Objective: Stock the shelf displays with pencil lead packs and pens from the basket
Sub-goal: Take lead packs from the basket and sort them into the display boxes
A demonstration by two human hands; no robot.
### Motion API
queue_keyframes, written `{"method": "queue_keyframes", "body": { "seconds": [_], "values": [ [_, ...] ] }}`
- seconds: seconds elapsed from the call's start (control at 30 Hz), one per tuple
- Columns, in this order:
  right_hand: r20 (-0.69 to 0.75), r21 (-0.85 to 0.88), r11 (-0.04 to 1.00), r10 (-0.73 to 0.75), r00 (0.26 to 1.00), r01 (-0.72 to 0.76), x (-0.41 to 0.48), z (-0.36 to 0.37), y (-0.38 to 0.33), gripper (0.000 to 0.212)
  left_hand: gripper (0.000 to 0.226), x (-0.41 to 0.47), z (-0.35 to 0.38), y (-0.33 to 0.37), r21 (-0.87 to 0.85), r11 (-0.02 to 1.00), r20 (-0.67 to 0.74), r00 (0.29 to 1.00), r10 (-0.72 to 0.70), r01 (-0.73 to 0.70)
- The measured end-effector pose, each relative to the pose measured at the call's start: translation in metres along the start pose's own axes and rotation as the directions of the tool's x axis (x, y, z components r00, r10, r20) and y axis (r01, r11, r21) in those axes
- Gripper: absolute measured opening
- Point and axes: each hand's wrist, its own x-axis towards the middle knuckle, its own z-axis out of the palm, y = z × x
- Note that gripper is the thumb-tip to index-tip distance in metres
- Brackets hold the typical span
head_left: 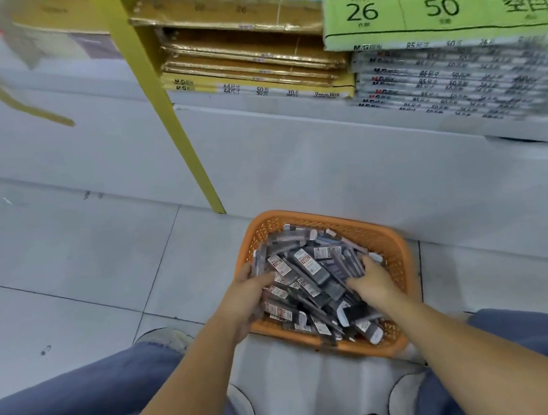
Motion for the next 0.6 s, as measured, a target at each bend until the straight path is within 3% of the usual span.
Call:
{"method": "queue_keyframes", "body": {
  "seconds": [0.1,0.2,0.33,0.4,0.47,0.6],
  "values": [
    [-0.006,0.089,0.996,-0.022,1.0,0.022,-0.019,-0.02,-0.027,0.037,0.01,-0.012,0.006,0.008,0.006,1.0,0.017,0.999,0.027,-0.028],
    [0.032,0.251,0.961,-0.127,0.991,0.115,-0.048,-0.039,-0.068,0.028,0.026,-0.031,0.022,0.03,0.01,0.993,0.088,0.989,0.115,-0.117],
    [0.064,0.527,0.802,-0.367,0.928,0.281,-0.104,-0.051,-0.124,0.031,0.029,-0.076,0.045,0.079,-0.092,0.967,0.249,0.935,0.253,-0.237],
    [0.023,0.601,0.709,-0.478,0.878,0.37,-0.135,-0.057,-0.15,0.029,0.043,-0.101,0.048,0.105,-0.18,0.943,0.318,0.891,0.324,-0.278],
    [-0.031,0.616,0.643,-0.557,0.83,0.455,-0.162,-0.068,-0.172,0.027,0.049,-0.128,0.046,0.129,-0.228,0.912,0.369,0.837,0.405,-0.341],
    [-0.094,0.465,0.647,-0.643,0.76,0.605,-0.2,-0.096,-0.206,0.033,0.04,-0.179,0.038,0.17,-0.118,0.869,0.383,0.786,0.486,-0.48]
  ]
}}
